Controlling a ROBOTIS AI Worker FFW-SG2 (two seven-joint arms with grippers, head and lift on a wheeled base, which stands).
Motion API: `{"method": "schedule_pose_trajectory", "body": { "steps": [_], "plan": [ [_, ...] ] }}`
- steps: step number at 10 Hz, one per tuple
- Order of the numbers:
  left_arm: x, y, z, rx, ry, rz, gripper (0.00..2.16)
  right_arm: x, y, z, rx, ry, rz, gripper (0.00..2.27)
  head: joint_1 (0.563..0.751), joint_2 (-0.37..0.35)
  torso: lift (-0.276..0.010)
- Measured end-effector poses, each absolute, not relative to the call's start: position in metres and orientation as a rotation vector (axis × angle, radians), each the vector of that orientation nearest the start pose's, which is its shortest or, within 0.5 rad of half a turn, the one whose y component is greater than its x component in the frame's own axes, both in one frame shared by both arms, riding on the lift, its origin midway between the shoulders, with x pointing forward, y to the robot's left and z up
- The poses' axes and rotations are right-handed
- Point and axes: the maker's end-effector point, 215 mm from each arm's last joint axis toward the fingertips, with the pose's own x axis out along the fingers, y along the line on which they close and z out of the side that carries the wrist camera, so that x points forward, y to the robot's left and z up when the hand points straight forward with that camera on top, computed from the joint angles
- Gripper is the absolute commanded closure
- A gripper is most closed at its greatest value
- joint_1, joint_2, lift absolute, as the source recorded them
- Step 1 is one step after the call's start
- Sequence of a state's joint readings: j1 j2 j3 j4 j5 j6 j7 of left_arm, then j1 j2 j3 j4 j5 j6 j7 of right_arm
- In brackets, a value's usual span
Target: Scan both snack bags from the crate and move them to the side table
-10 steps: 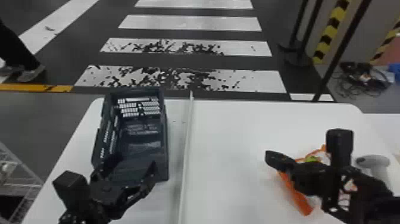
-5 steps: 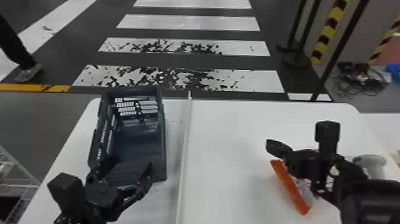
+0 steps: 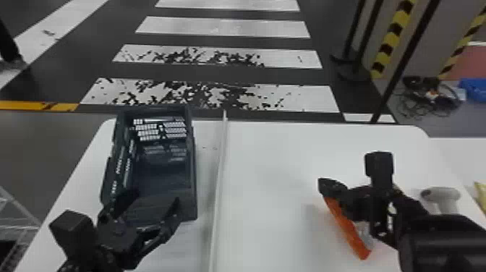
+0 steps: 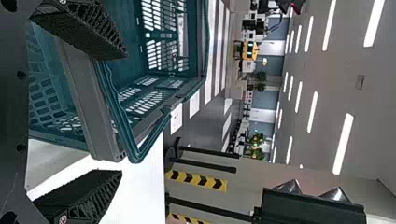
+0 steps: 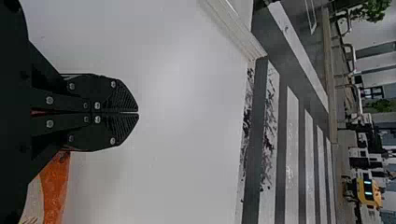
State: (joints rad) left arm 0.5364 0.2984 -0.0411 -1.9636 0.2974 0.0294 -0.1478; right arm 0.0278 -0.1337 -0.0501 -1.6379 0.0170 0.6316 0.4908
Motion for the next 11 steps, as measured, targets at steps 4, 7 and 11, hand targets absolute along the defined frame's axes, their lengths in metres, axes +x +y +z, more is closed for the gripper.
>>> {"method": "schedule_pose_trajectory", "body": {
  "steps": [4, 7, 11],
  "plan": [
    [0.425, 0.213, -0.379, -0.038, 0.139, -0.291, 0.06, 0.52, -0.221, -0.495, 0.024, 0.609, 0.383, 2.22, 0.695, -0.01, -0.099],
    [0.427, 0.216, -0.366, -0.03, 0.117, -0.288, 0.06, 0.509, -0.22, -0.501, 0.03, 0.628, 0.385, 2.22, 0.695, -0.005, -0.099],
    [0.428, 0.216, -0.363, -0.028, 0.114, -0.288, 0.07, 0.472, -0.225, -0.501, 0.028, 0.667, 0.373, 2.22, 0.695, -0.011, -0.099]
  ]
}}
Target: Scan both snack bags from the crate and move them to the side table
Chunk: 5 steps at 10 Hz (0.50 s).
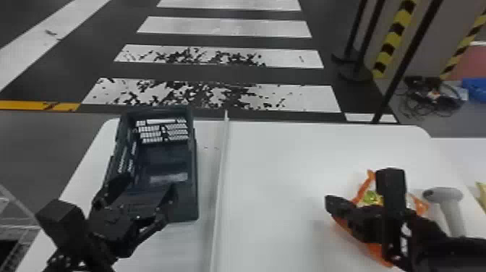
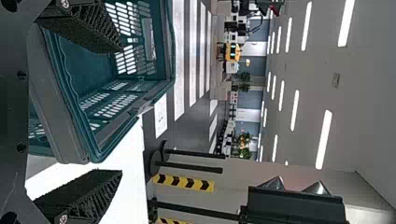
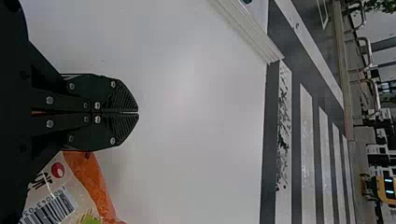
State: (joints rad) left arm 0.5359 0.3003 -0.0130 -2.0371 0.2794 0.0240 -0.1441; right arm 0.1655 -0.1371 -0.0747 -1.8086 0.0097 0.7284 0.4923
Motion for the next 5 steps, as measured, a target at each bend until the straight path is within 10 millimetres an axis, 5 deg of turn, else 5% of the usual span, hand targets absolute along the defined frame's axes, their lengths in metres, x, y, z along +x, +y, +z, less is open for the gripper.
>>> {"method": "schedule_pose_trajectory", "body": {
  "steps": [5],
  "plan": [
    [0.43, 0.216, -0.364, -0.029, 0.117, -0.285, 0.07, 0.433, -0.24, -0.502, 0.017, 0.692, 0.359, 2.22, 0.695, -0.03, -0.099]
  ]
}}
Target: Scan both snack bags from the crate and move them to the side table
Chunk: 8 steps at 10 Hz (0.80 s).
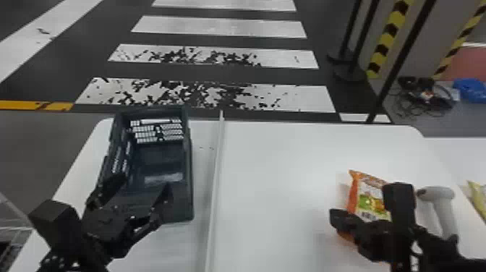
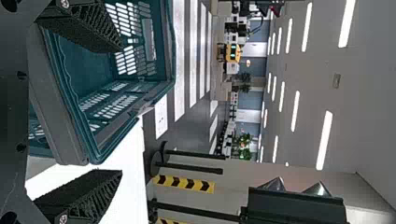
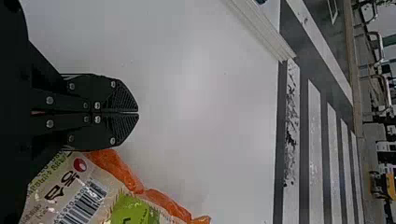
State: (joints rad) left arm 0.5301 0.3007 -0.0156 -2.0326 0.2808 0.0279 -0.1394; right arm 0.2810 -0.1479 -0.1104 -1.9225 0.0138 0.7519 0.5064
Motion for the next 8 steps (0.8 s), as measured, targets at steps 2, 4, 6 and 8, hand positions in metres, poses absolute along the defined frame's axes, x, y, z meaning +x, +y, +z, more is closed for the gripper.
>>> {"method": "schedule_pose_trajectory", "body": {
  "steps": [2, 4, 6, 8],
  "plan": [
    [0.431, 0.215, -0.365, -0.031, 0.118, -0.285, 0.07, 0.42, -0.246, -0.501, 0.015, 0.693, 0.354, 2.22, 0.695, -0.041, -0.099],
    [0.432, 0.214, -0.366, -0.034, 0.12, -0.286, 0.07, 0.412, -0.252, -0.499, 0.013, 0.69, 0.351, 2.22, 0.695, -0.048, -0.099],
    [0.432, 0.214, -0.368, -0.036, 0.123, -0.285, 0.07, 0.407, -0.256, -0.498, 0.012, 0.691, 0.346, 2.22, 0.695, -0.056, -0.099],
    [0.432, 0.214, -0.37, -0.037, 0.125, -0.286, 0.07, 0.403, -0.261, -0.497, 0.012, 0.693, 0.345, 2.22, 0.695, -0.062, -0.099]
  ]
}}
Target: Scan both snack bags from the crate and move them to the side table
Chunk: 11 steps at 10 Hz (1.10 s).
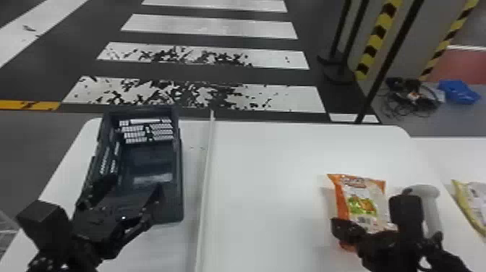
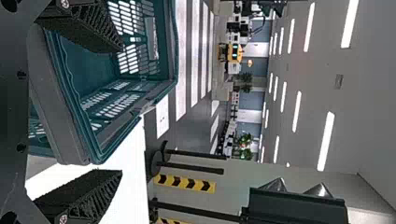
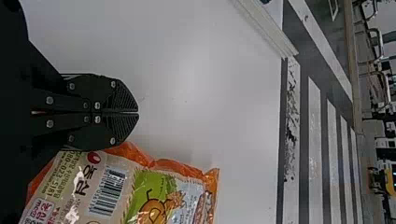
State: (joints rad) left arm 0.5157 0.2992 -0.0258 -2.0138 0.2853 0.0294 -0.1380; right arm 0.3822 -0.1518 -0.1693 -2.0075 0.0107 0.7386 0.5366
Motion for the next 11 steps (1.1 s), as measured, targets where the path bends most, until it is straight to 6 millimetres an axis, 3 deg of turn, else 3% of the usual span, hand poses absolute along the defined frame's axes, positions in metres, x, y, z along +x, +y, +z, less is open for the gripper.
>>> {"method": "schedule_pose_trajectory", "body": {
  "steps": [8, 9, 11],
  "plan": [
    [0.432, 0.209, -0.374, -0.044, 0.131, -0.291, 0.07, 0.391, -0.275, -0.496, 0.018, 0.69, 0.333, 2.22, 0.695, -0.092, -0.099],
    [0.432, 0.208, -0.374, -0.045, 0.132, -0.294, 0.07, 0.391, -0.268, -0.489, 0.026, 0.675, 0.353, 2.22, 0.695, -0.085, -0.099],
    [0.431, 0.205, -0.375, -0.046, 0.133, -0.299, 0.07, 0.402, -0.257, -0.446, 0.069, 0.589, 0.383, 2.22, 0.695, -0.072, -0.099]
  ]
}}
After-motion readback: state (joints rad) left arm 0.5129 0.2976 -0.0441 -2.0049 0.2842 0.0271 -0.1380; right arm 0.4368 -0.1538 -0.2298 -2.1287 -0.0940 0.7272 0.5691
